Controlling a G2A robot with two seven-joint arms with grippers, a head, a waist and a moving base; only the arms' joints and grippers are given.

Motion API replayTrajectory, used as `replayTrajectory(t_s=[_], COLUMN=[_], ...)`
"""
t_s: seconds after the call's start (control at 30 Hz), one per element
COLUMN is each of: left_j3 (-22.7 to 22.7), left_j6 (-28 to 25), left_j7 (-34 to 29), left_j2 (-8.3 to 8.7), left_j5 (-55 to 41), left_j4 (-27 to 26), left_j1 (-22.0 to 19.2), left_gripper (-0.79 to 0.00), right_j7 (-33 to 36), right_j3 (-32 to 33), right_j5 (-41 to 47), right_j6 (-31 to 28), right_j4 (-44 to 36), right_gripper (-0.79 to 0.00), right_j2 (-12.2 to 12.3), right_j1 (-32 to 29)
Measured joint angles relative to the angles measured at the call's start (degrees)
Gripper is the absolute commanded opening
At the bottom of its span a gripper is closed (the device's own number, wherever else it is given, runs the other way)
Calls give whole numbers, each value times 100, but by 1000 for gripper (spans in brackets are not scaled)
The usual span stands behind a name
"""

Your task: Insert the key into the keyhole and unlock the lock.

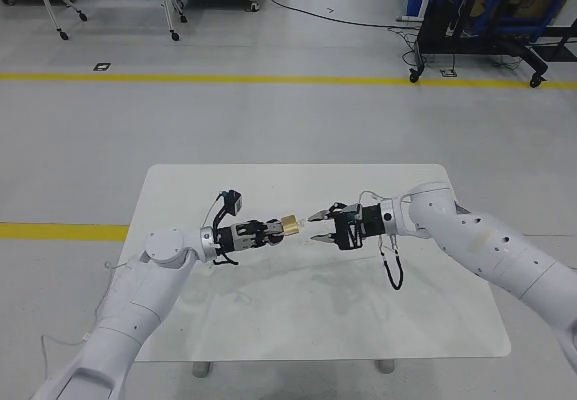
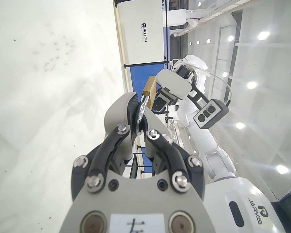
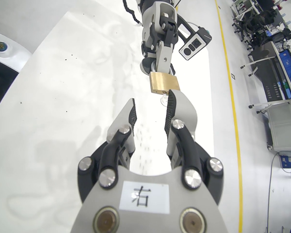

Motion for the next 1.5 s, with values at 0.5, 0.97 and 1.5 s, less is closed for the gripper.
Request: replayTrajectory(t_s=[0.5, 0.97, 1.5], left_j3=[70, 103, 116], left_j6=[-11, -21, 30], left_j7=[-276, -314, -313], left_j2=[-6, -11, -17], left_j5=[92, 141, 133], left_j4=[86, 92, 101], left_j1=[-88, -102, -115], left_gripper=[-785, -785, -785], right_j7=[917, 543, 307], right_j3=[411, 514, 537], right_j5=[-200, -642, -887], right_j6=[230, 201, 57], right_j4=[-598, -300, 209], right_gripper=[-526, -570, -634], right_j2=[39, -169, -497], right_j1=[-447, -504, -438])
